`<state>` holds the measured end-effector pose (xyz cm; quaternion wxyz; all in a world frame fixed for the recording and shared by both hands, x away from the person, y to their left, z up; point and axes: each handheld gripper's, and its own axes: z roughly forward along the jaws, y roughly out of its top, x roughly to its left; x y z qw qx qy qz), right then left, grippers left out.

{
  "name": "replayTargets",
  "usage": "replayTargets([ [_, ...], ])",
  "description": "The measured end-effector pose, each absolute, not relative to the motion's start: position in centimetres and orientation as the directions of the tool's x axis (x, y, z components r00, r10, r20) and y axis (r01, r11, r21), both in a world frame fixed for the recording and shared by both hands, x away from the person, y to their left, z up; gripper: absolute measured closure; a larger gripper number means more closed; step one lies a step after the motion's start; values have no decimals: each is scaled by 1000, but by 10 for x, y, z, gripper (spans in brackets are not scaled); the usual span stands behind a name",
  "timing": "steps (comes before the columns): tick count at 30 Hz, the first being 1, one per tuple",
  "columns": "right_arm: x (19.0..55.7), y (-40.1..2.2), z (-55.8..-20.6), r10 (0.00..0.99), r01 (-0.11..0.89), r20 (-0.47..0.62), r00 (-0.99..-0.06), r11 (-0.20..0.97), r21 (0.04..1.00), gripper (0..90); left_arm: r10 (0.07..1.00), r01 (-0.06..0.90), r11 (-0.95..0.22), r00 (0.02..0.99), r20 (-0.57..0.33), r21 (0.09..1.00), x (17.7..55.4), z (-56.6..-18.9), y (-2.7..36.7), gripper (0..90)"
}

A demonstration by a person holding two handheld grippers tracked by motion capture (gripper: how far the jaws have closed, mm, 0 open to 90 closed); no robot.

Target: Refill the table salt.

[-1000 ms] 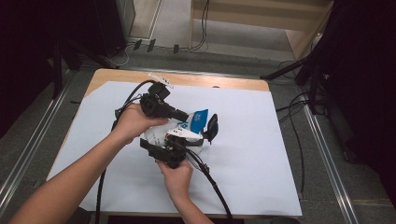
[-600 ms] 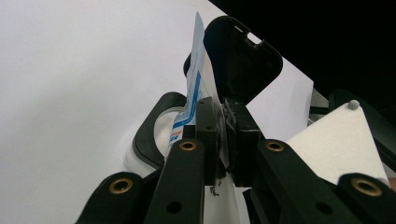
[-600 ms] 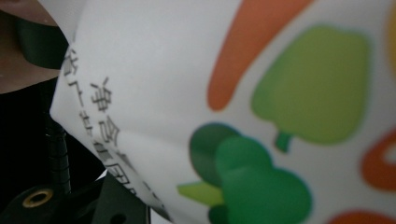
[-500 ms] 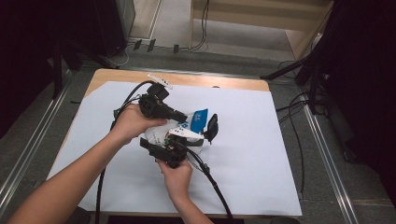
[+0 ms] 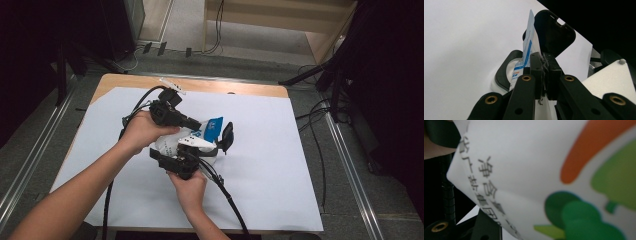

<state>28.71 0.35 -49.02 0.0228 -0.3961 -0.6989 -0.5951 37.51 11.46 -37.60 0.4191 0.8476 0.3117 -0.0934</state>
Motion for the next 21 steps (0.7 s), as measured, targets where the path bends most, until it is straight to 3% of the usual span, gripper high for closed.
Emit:
replayTargets([
  [21, 286, 3, -490, 528, 588, 514, -676, -35, 808, 536, 446, 606, -450, 789, -423, 655, 375, -375, 114, 878],
])
